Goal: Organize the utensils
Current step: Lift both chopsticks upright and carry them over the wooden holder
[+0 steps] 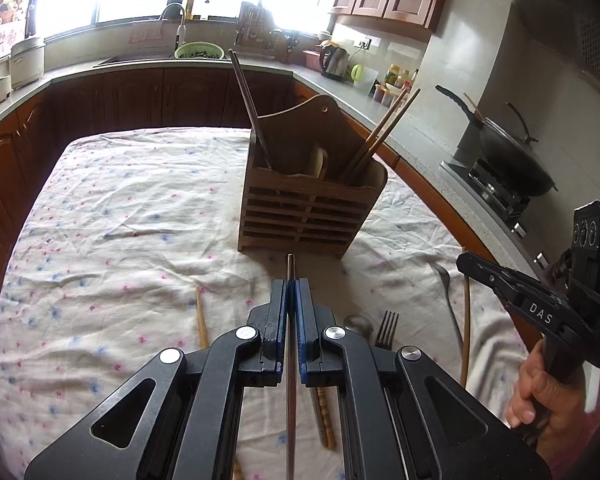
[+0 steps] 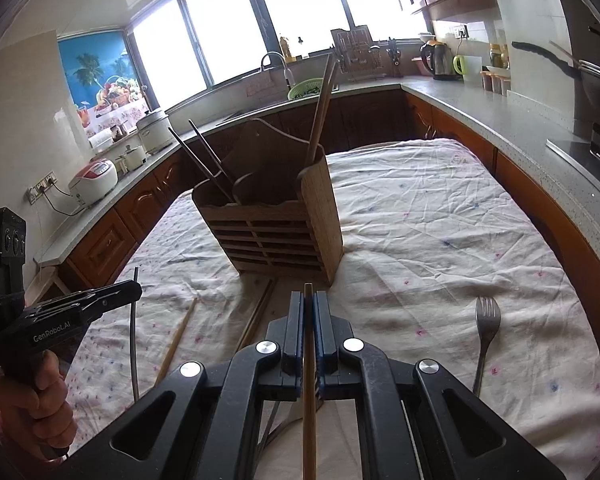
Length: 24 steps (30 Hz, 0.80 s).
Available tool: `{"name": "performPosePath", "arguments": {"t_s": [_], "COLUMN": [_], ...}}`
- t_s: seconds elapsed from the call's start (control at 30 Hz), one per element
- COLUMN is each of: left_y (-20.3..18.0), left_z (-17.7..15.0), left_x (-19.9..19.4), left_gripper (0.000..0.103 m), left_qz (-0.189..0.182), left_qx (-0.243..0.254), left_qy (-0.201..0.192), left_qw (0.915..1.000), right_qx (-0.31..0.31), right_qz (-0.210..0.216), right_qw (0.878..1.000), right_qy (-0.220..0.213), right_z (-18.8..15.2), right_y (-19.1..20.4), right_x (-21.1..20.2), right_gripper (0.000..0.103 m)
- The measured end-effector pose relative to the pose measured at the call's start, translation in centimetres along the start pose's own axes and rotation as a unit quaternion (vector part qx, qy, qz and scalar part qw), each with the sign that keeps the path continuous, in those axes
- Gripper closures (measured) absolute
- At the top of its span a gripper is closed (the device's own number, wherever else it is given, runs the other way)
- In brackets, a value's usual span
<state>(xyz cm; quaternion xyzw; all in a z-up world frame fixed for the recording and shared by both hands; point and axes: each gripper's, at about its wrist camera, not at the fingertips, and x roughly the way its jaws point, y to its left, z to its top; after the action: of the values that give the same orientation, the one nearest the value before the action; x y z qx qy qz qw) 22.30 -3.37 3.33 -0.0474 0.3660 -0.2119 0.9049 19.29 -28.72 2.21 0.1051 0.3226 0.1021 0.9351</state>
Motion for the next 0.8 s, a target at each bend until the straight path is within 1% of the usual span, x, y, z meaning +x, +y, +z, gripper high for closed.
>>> {"name": "performPosePath", "arguments": {"t_s": [0.2,0.43,0.63,0.8], "left_y": [-0.7,-0.6,-0.9,-0.9], "left_z": [-0.5,-0.9,-0.9,-0.9], "left_x": [-3.3,-5.8,-7.0,-7.5], "left_gripper": [0.1,0.1,0.1,0.1], "left_qz": [-0.001,0.0,0.003,0.003], "left_qx": [0.004,-0.002,0.005,0.002], "left_qy": [-0.027,-0.05,-0.066,-0.071], "left_qw": [0.9996,0.9987,0.9978,0.9975], "right_qx": [-0.009,-0.027,-0.031,-0.03], "right_qz": [0.012,0.014,0.018,0.022], "right_qw": [0.999,0.997,0.996,0.995], "right_qy": [-0.032,-0.067,-0.085,-0.093], "right_z": [0.6,1.1,1.4,1.5], "right_y": [1.2,2.6,3.1,3.1], "right_x": [-2.8,-5.7,-7.1,-7.6], "right_gripper": [0.099,0.099,0.099,0.099]}}
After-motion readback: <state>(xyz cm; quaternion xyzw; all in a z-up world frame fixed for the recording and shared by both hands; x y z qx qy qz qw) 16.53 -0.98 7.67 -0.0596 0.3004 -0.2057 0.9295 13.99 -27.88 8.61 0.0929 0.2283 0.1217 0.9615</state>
